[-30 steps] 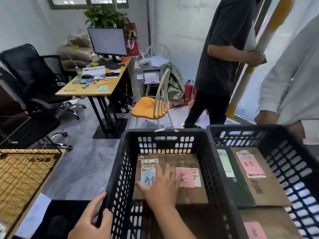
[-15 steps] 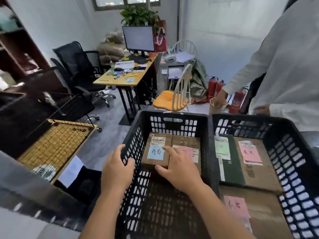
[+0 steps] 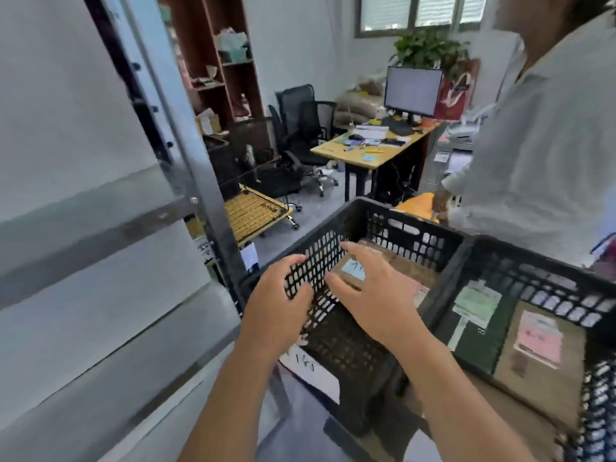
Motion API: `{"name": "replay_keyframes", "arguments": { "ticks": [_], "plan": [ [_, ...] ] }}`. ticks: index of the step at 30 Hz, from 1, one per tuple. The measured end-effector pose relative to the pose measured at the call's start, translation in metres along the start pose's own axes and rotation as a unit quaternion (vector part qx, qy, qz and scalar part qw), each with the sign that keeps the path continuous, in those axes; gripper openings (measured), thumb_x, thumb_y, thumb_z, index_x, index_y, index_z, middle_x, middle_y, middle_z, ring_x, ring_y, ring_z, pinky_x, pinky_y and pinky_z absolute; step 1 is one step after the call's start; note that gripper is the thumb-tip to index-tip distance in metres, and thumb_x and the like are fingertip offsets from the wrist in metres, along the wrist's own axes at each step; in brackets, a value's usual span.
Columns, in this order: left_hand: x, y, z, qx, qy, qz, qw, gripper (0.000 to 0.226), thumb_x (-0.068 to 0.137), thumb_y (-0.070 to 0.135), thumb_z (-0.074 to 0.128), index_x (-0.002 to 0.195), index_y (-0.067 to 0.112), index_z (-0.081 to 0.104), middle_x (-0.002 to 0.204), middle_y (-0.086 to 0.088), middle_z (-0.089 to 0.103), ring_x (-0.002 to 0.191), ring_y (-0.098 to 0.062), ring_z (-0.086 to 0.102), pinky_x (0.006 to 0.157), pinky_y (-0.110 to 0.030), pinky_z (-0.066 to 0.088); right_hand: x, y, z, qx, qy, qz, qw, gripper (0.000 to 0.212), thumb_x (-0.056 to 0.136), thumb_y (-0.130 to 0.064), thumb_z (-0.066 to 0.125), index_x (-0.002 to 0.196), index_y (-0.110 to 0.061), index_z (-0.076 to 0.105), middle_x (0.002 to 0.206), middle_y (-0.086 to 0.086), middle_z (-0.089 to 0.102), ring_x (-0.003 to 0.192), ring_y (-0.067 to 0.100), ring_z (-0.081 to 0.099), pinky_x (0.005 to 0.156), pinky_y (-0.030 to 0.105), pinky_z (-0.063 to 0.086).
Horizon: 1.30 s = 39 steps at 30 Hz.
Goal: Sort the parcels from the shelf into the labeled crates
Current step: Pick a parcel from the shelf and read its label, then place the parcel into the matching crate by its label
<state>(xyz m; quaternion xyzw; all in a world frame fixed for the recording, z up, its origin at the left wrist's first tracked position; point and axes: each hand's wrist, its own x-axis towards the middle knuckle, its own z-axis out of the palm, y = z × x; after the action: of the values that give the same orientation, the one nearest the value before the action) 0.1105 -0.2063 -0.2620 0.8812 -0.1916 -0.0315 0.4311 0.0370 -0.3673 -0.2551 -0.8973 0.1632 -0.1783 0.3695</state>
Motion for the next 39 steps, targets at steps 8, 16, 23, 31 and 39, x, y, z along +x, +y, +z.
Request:
{"name": "replay_keyframes", "arguments": {
  "ticks": [8, 16, 23, 31, 39],
  "plan": [
    [-0.104, -0.032, -0.123, -0.014, 0.137, -0.045, 0.989, 0.039, 0.104, 0.03, 0.057, 0.138, 0.049, 0.056, 0.144, 0.024, 0.056, 0.129, 0.0, 0.052, 0.108, -0.026, 0.041, -0.054, -0.114, 0.054, 0.069, -0.106, -0.114, 0.985, 0.057, 0.093, -0.065, 0.057, 0.146, -0.047, 0.045, 0.141, -0.019, 0.052, 0.122, 0.003, 0.049, 0.1, 0.03, 0.044],
    [-0.277, -0.093, -0.287, 0.016, 0.277, -0.091, 0.956, 0.039, 0.104, 0.032, 0.056, 0.138, 0.053, 0.055, 0.133, 0.047, 0.049, 0.119, 0.035, 0.038, 0.089, 0.006, 0.033, -0.179, -0.268, 0.151, 0.193, -0.178, -0.189, 0.946, 0.049, 0.085, -0.071, 0.055, 0.132, -0.057, 0.05, 0.13, -0.024, 0.054, 0.116, 0.005, 0.055, 0.093, 0.034, 0.048],
    [-0.4, -0.129, -0.39, 0.01, 0.396, -0.149, 0.906, 0.034, 0.104, 0.032, 0.053, 0.132, 0.049, 0.06, 0.133, 0.032, 0.058, 0.095, 0.031, 0.051, 0.082, -0.004, 0.038, -0.284, -0.367, 0.214, 0.238, -0.232, -0.228, 0.915, 0.045, 0.09, -0.059, 0.06, 0.133, -0.049, 0.055, 0.125, -0.025, 0.057, 0.118, 0.001, 0.054, 0.088, 0.024, 0.043],
    [-0.376, -0.139, -0.436, -0.032, 0.426, -0.147, 0.892, 0.034, 0.104, 0.033, 0.054, 0.132, 0.053, 0.058, 0.136, 0.03, 0.058, 0.112, 0.021, 0.053, 0.099, -0.023, 0.047, -0.257, -0.407, 0.227, 0.29, -0.173, -0.211, 0.917, 0.03, 0.092, -0.047, 0.06, 0.122, -0.043, 0.061, 0.121, -0.023, 0.064, 0.113, 0.0, 0.058, 0.086, 0.027, 0.048],
    [-0.281, -0.132, -0.476, -0.014, 0.501, -0.109, 0.859, 0.031, 0.1, 0.036, 0.053, 0.129, 0.048, 0.049, 0.103, 0.014, 0.072, 0.087, -0.015, 0.068, 0.072, -0.039, 0.056, -0.15, -0.463, 0.232, 0.366, -0.089, -0.159, 0.912, 0.022, 0.098, -0.044, 0.058, 0.116, -0.033, 0.054, 0.119, -0.008, 0.064, 0.111, 0.015, 0.062, 0.075, 0.033, 0.045]
  ]
}}
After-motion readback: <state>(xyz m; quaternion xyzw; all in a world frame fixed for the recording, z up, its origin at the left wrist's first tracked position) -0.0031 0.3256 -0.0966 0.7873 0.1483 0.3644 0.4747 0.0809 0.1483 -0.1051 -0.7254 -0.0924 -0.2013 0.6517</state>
